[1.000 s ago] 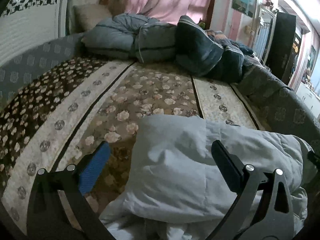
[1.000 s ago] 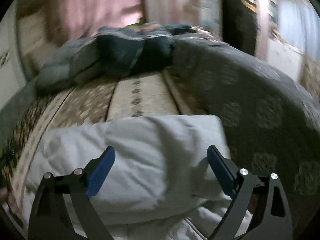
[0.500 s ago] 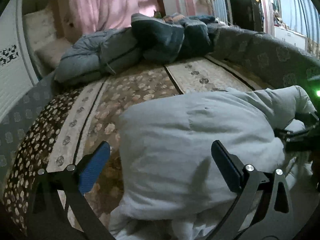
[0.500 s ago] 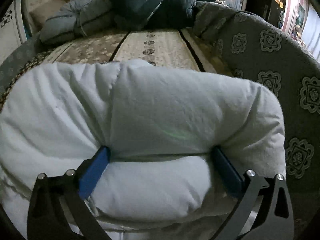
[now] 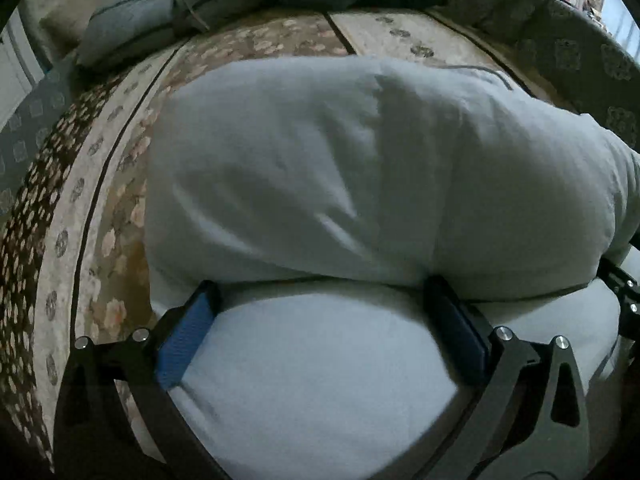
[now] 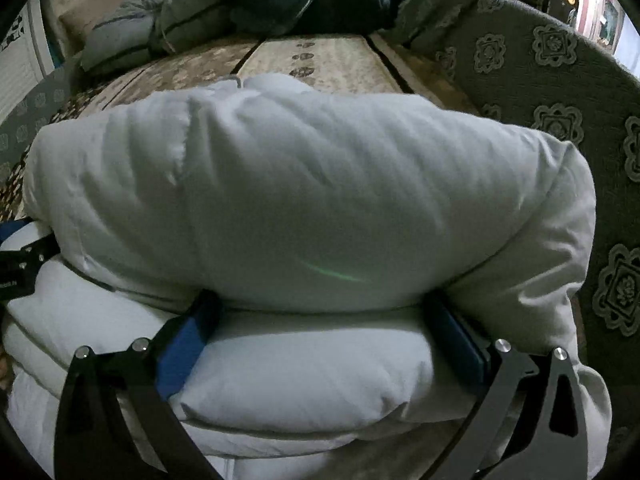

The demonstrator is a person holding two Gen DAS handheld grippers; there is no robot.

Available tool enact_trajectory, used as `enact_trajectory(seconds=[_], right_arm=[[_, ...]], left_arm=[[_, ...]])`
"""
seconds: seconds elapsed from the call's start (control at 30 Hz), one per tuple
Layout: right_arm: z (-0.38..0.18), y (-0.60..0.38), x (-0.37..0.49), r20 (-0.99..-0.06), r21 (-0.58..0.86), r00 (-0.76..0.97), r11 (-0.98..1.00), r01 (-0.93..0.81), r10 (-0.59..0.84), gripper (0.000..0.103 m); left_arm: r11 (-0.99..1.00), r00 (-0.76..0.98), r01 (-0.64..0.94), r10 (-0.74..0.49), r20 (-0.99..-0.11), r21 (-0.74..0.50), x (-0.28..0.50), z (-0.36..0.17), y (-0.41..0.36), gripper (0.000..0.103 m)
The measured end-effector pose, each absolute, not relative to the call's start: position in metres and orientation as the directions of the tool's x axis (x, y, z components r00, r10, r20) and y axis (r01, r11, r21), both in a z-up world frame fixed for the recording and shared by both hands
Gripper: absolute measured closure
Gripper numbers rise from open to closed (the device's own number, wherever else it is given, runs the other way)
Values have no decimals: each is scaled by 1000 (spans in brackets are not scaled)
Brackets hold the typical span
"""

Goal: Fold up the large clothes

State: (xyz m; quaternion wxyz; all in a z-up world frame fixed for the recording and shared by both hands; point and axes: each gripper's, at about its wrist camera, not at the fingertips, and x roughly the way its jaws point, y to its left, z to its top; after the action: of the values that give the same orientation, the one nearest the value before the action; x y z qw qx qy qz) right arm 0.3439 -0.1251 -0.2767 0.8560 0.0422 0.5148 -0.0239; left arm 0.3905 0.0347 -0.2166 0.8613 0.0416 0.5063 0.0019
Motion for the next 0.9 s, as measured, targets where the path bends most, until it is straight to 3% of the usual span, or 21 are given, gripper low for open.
enact_trajectory(seconds=[0.17, 0.3, 0.43, 0.7, 0.9], right_arm=[[-265, -130, 329, -860, 81, 506, 997, 5, 67, 1], [-248, -134, 312, -862, 72, 497, 994, -80, 103, 2], [-196, -133, 284, -823, -28, 567, 996, -89, 28, 2], [-62, -135, 178, -608, 157, 780, 986, -63, 147, 2], [-7, -140, 64, -360, 435, 900, 898, -72, 246, 2]], left_arm=[[996, 570, 26, 58, -820, 89, 355, -195, 30, 3], [998, 677, 28, 20, -736, 53, 281, -152, 27, 3], [996, 772, 32, 25, -635, 78, 200, -118, 18, 3], [998, 868, 30, -2, -497, 50, 86, -63, 18, 3], [997, 925, 75, -73, -372, -9, 1, -21, 3, 3]])
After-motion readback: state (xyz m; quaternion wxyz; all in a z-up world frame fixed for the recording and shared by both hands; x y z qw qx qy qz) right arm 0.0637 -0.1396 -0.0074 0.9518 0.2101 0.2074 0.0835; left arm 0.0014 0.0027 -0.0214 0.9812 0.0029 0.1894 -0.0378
